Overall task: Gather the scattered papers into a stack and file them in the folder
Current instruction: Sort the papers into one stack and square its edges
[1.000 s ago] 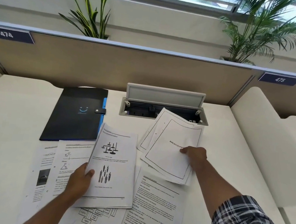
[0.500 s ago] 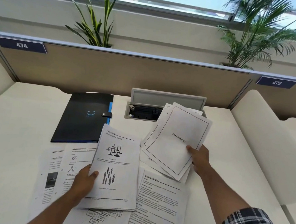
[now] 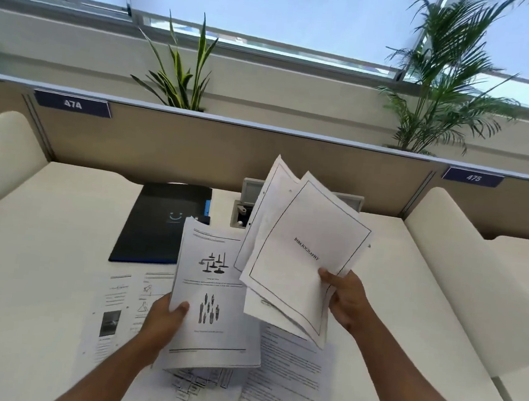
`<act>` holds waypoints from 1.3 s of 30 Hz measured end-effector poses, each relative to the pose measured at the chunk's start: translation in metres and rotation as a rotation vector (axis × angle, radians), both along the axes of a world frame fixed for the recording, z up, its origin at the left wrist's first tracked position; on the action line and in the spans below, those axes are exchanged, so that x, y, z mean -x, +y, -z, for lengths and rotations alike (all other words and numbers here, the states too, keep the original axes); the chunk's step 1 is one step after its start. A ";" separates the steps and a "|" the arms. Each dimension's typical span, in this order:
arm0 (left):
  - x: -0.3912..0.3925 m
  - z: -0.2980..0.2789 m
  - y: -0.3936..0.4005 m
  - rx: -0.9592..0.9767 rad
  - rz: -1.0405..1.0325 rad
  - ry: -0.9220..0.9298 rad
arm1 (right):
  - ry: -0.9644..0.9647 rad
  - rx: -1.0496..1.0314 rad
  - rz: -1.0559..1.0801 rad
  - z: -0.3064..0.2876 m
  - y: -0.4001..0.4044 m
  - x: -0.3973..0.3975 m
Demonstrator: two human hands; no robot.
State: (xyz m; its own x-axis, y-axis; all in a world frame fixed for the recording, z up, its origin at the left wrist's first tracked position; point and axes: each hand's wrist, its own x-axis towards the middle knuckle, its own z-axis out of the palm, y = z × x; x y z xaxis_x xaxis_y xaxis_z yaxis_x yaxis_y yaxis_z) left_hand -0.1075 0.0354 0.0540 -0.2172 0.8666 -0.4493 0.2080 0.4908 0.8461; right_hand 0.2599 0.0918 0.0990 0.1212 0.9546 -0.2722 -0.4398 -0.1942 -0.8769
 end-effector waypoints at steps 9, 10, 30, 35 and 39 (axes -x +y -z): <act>-0.018 -0.016 -0.030 -0.043 0.084 -0.172 | -0.188 0.225 -0.136 0.048 -0.075 0.065; -0.017 -0.015 -0.033 -0.038 0.064 -0.182 | -0.182 0.254 -0.168 0.050 -0.082 0.071; 0.008 -0.106 -0.022 -0.659 0.190 -0.254 | -0.228 -0.187 0.092 -0.039 -0.099 0.155; 0.021 -0.097 -0.023 -0.695 0.209 -0.227 | -0.297 -0.351 0.046 -0.040 -0.112 0.149; 0.018 -0.080 -0.034 -0.656 0.197 -0.170 | -0.461 -0.263 0.000 -0.022 -0.121 0.155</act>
State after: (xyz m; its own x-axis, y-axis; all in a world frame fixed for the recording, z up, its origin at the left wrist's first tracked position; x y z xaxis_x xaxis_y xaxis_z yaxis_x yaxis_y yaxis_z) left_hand -0.1257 0.0011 0.1337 -0.0015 0.9862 0.1653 0.0796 -0.1647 0.9831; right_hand 0.1051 -0.0296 0.1212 0.1714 0.9835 0.0578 0.0027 0.0582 -0.9983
